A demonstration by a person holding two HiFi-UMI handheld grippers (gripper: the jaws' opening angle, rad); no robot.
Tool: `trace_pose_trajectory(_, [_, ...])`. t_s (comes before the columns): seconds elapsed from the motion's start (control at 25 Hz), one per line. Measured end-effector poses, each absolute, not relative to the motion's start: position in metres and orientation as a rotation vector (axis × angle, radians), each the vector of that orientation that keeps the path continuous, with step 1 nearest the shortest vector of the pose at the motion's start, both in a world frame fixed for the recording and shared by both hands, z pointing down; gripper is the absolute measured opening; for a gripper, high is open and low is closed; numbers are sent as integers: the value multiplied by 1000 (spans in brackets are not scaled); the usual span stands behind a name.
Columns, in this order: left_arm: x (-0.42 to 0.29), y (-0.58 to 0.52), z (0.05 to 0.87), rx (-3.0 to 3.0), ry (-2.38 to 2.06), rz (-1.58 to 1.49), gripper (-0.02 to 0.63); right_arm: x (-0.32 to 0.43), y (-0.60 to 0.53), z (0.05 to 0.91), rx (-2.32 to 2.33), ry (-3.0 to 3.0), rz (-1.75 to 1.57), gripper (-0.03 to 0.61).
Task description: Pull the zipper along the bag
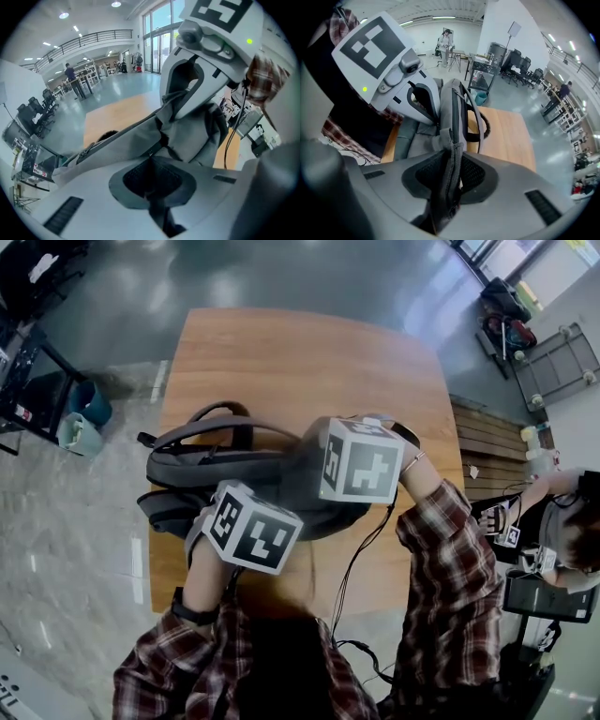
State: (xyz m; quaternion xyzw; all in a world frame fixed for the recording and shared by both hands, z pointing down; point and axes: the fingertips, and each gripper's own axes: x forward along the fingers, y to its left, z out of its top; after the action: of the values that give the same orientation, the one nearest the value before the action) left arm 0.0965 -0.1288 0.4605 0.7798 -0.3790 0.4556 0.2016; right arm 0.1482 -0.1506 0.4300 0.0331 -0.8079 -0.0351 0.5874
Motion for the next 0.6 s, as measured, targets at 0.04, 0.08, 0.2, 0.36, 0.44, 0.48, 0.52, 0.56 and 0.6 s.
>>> trace_pose_trajectory(0.04, [97, -129, 461, 2181, -1048, 1264, 20, 148, -150, 430, 75, -1884, -83, 86])
trace_pose_trajectory(0.08, [97, -128, 461, 2186, -1039, 1256, 18, 148, -151, 431, 75, -1884, -86, 86])
trace_pose_trajectory(0.2, [95, -128, 457, 2198, -1006, 1207, 17, 148, -152, 430, 78, -1894, -89, 86])
trace_pose_trajectory(0.36, [89, -125, 449, 2199, -961, 1142, 17, 147, -151, 429, 73, -1910, -101, 86])
trace_pose_trajectory(0.44, [87, -125, 447, 2200, -955, 1139, 17, 149, -148, 430, 60, -1913, -118, 86])
trace_pose_trajectory(0.48, [85, -125, 445, 2198, -958, 1140, 17, 150, -147, 430, 56, -1915, -128, 86])
trace_pose_trajectory(0.52, [81, -126, 444, 2193, -961, 1138, 17, 151, -147, 430, 55, -1919, -136, 86])
trace_pose_trajectory(0.56, [74, -127, 443, 2182, -965, 1133, 17, 153, -147, 431, 57, -1925, -142, 86])
trace_pose_trajectory(0.6, [66, -127, 442, 2167, -970, 1127, 17, 154, -148, 431, 63, -1933, -146, 86])
